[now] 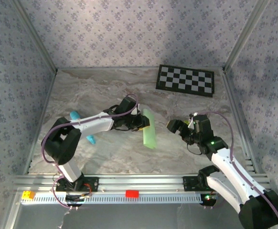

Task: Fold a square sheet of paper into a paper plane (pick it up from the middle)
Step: First fold the square sheet of paper in half at the center of the table.

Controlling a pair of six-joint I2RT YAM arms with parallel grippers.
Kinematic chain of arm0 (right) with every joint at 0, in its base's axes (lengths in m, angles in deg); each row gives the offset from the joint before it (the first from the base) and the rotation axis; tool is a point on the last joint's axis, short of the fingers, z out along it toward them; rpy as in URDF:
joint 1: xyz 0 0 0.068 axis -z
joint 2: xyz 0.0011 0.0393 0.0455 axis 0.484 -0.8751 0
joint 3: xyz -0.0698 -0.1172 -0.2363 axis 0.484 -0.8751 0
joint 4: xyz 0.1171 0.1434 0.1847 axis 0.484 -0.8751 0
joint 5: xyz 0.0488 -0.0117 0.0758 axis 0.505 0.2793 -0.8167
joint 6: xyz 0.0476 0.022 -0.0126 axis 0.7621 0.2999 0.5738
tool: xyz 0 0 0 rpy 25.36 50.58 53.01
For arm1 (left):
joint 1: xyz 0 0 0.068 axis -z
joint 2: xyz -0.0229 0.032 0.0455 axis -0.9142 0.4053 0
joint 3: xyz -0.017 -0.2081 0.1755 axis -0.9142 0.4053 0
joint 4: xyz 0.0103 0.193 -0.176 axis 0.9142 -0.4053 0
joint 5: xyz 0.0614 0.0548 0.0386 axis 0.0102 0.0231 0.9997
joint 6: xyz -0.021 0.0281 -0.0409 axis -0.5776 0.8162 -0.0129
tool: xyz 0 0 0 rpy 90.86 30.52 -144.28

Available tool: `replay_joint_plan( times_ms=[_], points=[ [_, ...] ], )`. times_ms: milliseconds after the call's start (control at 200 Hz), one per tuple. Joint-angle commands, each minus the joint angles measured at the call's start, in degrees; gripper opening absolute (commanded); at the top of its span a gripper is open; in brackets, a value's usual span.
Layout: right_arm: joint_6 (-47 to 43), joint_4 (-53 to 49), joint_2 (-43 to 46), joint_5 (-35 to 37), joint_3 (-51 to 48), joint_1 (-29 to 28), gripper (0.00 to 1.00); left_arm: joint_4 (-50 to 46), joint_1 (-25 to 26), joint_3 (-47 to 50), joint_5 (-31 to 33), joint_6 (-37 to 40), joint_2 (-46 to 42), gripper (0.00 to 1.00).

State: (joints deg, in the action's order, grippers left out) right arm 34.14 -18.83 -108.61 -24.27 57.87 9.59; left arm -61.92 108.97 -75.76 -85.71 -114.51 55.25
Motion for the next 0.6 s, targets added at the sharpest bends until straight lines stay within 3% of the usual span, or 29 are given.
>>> replay_joint_plan(
  times_ms=[0, 315, 595],
  points=[
    [-2.04, 1.94, -0.14, -1.15, -1.27, 0.37, 1.0, 5.62, 0.34, 1.02, -2.54, -3.1, 1.26, 0.29],
    [-7.65, -1.39, -3.06, -1.55, 1.57, 4.05, 1.0, 12.74, 0.32, 1.99, -3.45, -6.14, 3.86, 0.3],
    [-8.3, 1.7, -7.21, -5.78, 3.09, 6.12, 1.0, 14.29, 0.46, 2.45, -3.74, -6.75, 6.76, 0.31]
  ],
)
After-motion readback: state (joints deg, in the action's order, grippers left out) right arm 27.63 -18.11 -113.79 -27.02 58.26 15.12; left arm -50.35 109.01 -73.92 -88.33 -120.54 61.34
